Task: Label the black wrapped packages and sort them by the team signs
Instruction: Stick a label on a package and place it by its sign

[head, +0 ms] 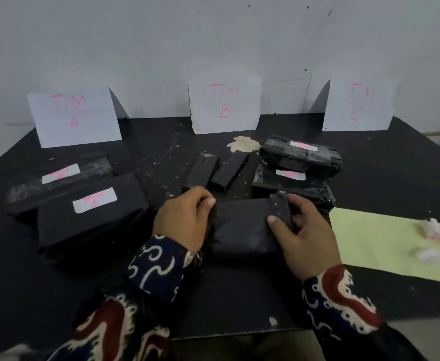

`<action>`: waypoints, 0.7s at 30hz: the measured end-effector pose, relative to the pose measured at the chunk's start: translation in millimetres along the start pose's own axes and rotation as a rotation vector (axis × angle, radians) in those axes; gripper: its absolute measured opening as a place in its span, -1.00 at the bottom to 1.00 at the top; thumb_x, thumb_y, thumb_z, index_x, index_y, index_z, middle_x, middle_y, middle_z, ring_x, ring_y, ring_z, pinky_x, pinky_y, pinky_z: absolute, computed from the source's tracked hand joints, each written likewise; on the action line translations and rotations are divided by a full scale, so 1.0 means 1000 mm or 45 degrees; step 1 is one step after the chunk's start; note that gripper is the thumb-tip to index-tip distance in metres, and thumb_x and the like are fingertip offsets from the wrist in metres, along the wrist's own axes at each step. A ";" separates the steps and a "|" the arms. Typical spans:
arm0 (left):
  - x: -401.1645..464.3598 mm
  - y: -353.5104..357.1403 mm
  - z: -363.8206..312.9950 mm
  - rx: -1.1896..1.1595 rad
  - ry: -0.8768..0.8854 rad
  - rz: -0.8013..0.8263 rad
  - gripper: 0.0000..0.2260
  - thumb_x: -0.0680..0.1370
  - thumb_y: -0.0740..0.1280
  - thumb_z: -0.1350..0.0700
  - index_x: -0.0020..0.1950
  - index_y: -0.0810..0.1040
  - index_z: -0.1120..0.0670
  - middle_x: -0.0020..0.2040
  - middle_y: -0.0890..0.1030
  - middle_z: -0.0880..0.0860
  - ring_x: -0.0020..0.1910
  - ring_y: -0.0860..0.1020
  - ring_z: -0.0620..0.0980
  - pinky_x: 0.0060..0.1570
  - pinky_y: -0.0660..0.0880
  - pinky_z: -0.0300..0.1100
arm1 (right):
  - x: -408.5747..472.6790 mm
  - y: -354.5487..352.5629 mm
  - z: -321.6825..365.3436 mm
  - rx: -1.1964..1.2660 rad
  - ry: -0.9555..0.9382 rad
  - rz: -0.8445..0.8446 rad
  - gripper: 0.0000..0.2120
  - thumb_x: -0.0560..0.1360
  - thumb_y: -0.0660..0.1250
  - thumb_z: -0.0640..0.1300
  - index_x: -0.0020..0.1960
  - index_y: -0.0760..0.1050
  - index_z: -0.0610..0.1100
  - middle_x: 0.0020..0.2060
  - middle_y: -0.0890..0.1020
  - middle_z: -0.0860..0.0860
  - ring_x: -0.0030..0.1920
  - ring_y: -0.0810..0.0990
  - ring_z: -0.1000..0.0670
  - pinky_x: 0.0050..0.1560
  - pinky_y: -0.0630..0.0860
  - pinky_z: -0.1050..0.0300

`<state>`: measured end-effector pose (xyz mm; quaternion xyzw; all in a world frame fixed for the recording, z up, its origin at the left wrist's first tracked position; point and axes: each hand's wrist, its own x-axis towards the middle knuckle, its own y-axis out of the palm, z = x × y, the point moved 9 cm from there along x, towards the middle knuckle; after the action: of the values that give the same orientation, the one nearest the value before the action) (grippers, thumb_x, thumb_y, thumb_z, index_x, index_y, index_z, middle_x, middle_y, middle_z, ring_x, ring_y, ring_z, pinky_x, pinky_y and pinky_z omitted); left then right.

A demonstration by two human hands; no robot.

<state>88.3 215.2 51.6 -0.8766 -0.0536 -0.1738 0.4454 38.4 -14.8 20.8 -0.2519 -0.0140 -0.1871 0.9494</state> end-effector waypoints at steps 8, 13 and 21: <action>0.001 0.017 0.001 0.390 -0.015 0.063 -0.76 0.62 0.15 -0.07 0.05 0.58 -0.05 -0.08 0.56 -0.06 -0.09 0.53 -0.03 -0.22 0.42 -0.16 | -0.010 0.003 0.014 -0.440 -0.122 -0.007 -0.47 0.48 0.39 0.08 0.40 0.39 0.02 0.00 0.66 0.03 0.00 0.63 -0.04 -0.10 0.38 0.26; 0.001 0.014 -0.001 0.347 0.029 0.006 -0.75 0.61 0.16 -0.04 0.03 0.61 0.00 -0.09 0.58 -0.02 -0.12 0.54 0.02 -0.22 0.47 -0.12 | -0.017 -0.006 0.015 -0.566 -0.303 -0.072 -0.46 0.49 0.37 0.07 0.40 0.40 -0.09 0.06 0.60 -0.02 0.07 0.53 -0.09 0.09 0.41 0.12; -0.012 0.015 -0.072 0.107 0.411 -0.100 -0.88 0.55 0.31 0.05 -0.01 0.62 0.02 -0.11 0.60 -0.06 -0.09 0.51 -0.04 -0.16 0.47 -0.17 | -0.027 -0.078 -0.022 -0.811 -0.029 -0.254 -0.57 0.53 0.28 -0.01 0.38 0.44 -0.07 0.20 0.59 -0.09 0.20 0.48 -0.21 0.12 0.41 -0.15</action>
<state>62.7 149.2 74.8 -0.8153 -0.0227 -0.3272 0.4773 -16.4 -78.6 34.7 -0.5355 0.0099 -0.2712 0.7998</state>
